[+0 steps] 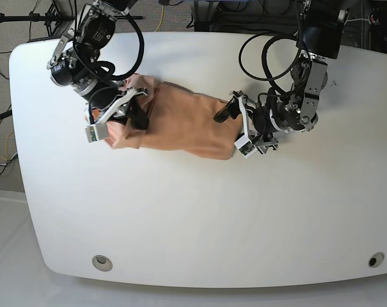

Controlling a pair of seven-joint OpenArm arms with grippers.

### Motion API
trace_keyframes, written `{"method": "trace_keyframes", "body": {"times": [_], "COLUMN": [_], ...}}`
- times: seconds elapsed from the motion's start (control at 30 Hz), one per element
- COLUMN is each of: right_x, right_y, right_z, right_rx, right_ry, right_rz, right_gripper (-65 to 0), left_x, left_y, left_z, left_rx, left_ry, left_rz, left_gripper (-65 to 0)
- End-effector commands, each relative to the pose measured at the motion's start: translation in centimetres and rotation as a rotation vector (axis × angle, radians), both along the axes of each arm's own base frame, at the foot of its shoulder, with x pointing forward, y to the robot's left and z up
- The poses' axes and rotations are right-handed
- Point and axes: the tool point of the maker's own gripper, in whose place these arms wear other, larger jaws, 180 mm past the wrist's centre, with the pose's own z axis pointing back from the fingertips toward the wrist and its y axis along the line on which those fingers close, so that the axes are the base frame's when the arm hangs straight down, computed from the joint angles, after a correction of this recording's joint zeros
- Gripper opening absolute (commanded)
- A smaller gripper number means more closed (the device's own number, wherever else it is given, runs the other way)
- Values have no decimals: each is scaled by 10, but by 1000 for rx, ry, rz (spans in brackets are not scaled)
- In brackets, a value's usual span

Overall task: Fold the T-shirt properly
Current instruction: 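Fold the held end with the right gripper over toward the left gripper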

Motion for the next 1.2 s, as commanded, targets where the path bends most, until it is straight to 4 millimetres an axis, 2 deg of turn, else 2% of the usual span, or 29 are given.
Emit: {"method": "trace_keyframes", "body": {"times": [0.0,0.2,0.27,0.4,0.6,1.17], "right_x": [7,4,2,1,1,0], "right_y": [35,66,88,101,114,125], "right_z": [27,36,42,45,46,34], "right_rx": [124,164,178,178,168,107], "right_ry": [-91,-96,-108,-114,-115,-92], "right_rz": [73,153,218,259,297,329], "right_gripper": [-650,-650,-650,-650,-650,-650], "left_x": [1,1,0,-1,-1,-5], "left_y": [3,4,2,2,1,-2], "left_z": [0,0,-1,-1,-1,-2], "left_rx": [19,17,18,20,15,5], "left_ry": [1,3,4,5,4,3], "left_rz": [0,1,-4,-5,-3,-8], "left_gripper": [-199,-199,-195,-195,-196,-198]}}
